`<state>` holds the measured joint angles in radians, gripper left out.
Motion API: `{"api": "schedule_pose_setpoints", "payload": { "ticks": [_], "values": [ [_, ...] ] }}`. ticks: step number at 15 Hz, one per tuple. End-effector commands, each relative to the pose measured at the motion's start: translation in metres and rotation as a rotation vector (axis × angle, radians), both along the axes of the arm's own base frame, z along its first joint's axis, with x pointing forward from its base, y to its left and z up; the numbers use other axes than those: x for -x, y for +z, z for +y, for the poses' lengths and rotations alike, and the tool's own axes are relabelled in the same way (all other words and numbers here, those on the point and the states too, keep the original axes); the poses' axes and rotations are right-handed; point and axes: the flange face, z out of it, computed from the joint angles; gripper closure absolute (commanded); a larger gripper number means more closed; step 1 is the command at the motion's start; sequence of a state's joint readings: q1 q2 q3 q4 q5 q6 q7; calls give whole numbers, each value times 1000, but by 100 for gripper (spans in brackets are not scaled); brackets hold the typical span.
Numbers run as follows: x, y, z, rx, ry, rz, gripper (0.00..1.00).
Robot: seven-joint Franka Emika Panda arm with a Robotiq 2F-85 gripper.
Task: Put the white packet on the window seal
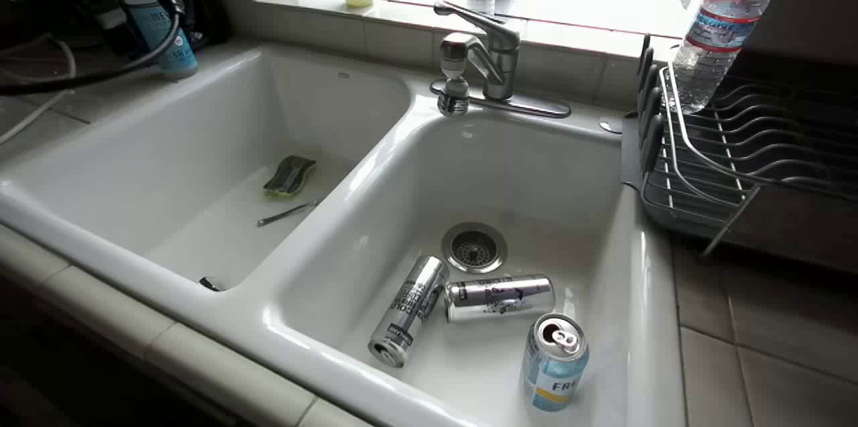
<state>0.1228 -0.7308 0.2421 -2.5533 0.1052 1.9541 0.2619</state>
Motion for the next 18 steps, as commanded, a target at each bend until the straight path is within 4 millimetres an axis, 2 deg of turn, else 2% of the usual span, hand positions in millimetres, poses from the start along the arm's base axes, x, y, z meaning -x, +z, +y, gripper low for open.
{"api": "schedule_pose_setpoints", "payload": {
  "ticks": [1, 9, 11, 15, 18],
  "values": [
    [0, 1, 0, 0, 0, 1, 0],
    [0, 1, 0, 0, 0, 1, 0],
    [-17, 2, -1, 4, -8, -59, 0],
    [-76, 5, -10, 1, 57, -220, 0],
    [-124, -13, -14, -54, 112, -285, 0]
  ]
}}
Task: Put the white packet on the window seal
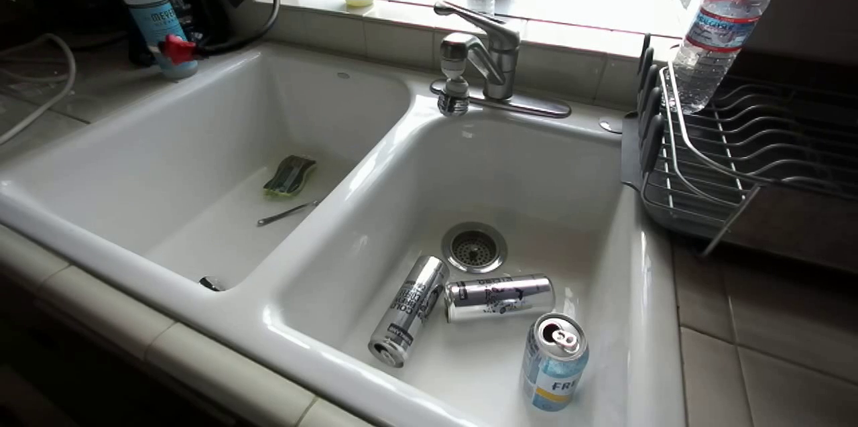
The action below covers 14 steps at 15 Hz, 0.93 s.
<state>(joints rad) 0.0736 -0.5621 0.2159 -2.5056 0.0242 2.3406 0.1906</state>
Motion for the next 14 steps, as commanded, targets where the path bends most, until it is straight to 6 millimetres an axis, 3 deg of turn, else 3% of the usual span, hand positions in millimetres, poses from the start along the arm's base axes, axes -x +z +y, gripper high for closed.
{"api": "schedule_pose_setpoints", "payload": {
  "ticks": [1, 4, 6, 8, 9, 10, 14],
  "values": [
    [-63, -31, 1, -53, 77, -25, 0],
    [-83, -70, 24, -127, 143, 22, 0],
    [-76, -92, 59, -163, 228, 105, 0],
    [-77, -120, 82, -135, 276, 192, 0],
    [-78, -126, 89, -144, 301, 227, 0],
    [-69, -114, 77, -129, 263, 163, 0],
    [-76, -128, 89, -128, 287, 204, 0]
  ]
}}
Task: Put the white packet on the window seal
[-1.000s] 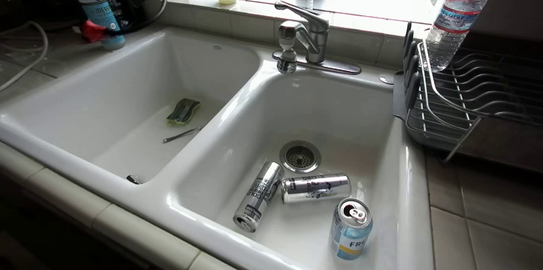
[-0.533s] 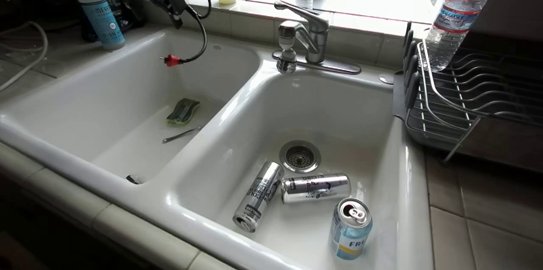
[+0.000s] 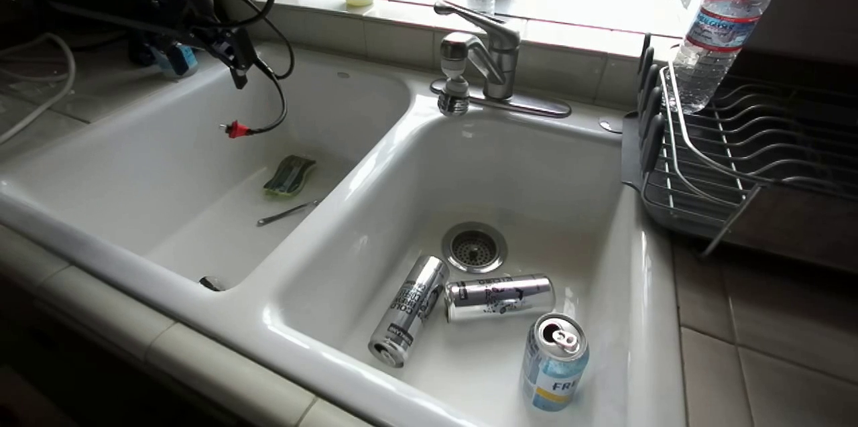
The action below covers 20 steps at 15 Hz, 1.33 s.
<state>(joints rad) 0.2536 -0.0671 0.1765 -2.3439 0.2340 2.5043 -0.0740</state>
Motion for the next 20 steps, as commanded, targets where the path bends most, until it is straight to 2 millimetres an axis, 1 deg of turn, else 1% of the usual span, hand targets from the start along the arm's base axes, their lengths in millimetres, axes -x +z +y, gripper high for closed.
{"api": "schedule_pose_setpoints", "payload": {
  "ticks": [1, 2, 4, 5, 7, 9, 10, 11, 13, 14, 17, 18, 19, 20],
  "values": [
    [-1, 1, 0, 0, 1, 0, 0],
    [-12, -12, 3, 0, 14, 3, 0],
    [-24, -33, 0, 15, 17, -19, 0],
    [-29, -44, -5, 40, -1, -24, 0],
    [-40, -67, -12, 35, 16, -33, 0],
    [-52, -93, -18, 2, 31, -59, 0],
    [-58, -102, -18, -9, 38, -73, 0],
    [-64, -112, -14, -12, 38, -87, 0],
    [-73, -132, 1, -17, 30, -100, 0],
    [-75, -142, 12, -26, 42, -97, 0],
    [-79, -169, 35, -55, 44, -64, 0],
    [-81, -177, 40, -67, 36, -23, 0],
    [-72, -161, 29, -44, 51, -54, 0],
    [-73, -167, 33, -48, 55, -45, 0]
  ]
}}
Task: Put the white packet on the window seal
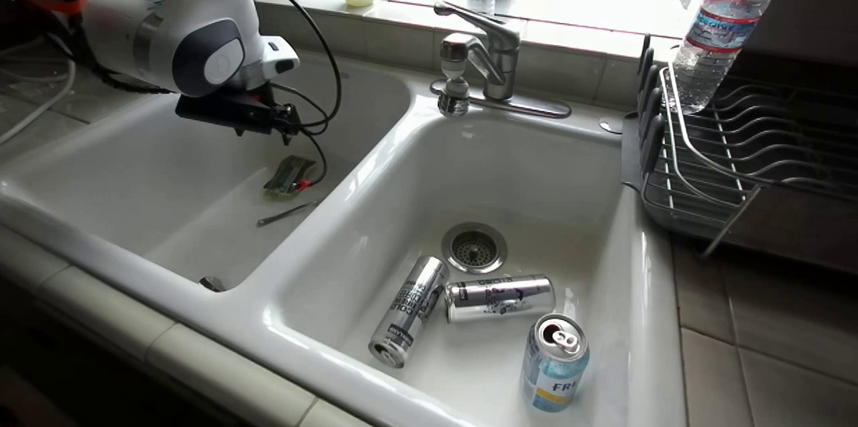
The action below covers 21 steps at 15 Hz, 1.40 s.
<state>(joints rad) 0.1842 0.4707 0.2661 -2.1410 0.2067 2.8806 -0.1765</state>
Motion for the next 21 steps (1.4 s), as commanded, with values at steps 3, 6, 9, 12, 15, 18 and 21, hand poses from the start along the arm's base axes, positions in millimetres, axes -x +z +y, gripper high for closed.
{"api": "schedule_pose_setpoints", "payload": {
  "ticks": [3, 6, 9, 12, 15, 18, 21],
  "values": [
    [-2, 2, -2, 1, -3, -5, 0],
    [-8, -12, -10, -9, -41, -20, 0],
    [-10, -25, -18, -5, -73, -20, 0],
    [-13, -38, -25, -2, -96, -39, 0],
    [-16, -51, -28, -3, -104, -56, 0],
    [-17, -60, -24, 2, -115, -64, 0],
    [-14, -68, -9, 9, -101, -29, 0]
  ]
}}
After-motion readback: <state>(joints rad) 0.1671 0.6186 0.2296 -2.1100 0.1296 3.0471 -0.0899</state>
